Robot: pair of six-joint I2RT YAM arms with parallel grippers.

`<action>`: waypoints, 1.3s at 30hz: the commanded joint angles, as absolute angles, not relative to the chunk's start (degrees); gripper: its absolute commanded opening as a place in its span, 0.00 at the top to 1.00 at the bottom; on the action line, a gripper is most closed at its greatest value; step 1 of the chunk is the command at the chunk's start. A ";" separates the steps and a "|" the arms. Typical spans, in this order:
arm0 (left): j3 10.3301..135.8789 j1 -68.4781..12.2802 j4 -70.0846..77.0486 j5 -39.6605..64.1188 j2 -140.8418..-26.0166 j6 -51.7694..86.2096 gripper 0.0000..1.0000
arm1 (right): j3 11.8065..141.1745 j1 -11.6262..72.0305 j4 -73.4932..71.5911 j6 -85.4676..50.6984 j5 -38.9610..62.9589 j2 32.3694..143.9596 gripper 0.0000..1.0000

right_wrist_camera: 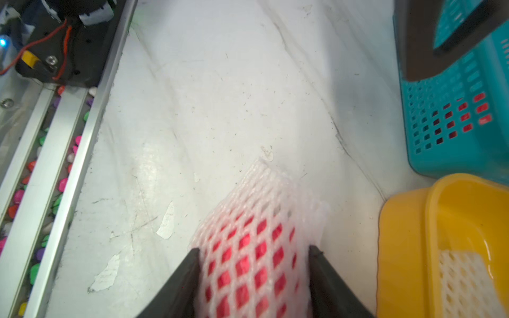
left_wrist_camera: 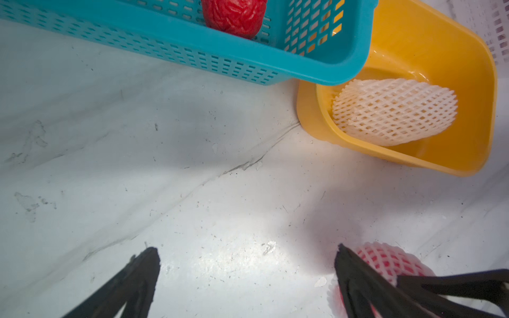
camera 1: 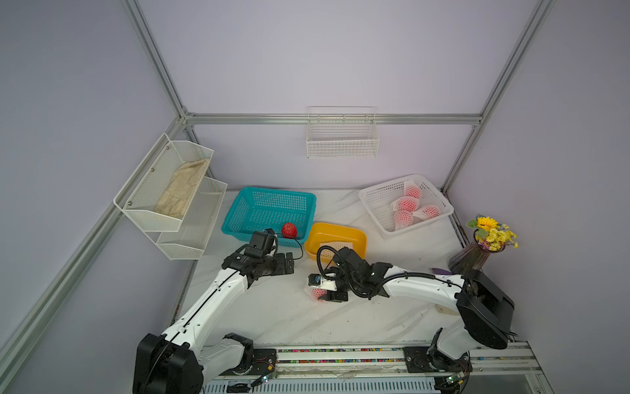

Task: Remove foam nets from apples
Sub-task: Place the apple at the center of the board.

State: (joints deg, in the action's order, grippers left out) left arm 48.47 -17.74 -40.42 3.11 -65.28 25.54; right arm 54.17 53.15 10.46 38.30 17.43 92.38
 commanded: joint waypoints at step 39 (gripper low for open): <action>31.42 -17.62 -16.74 28.87 -67.60 39.64 0.15 | 54.09 53.86 13.00 35.86 11.88 89.56 0.13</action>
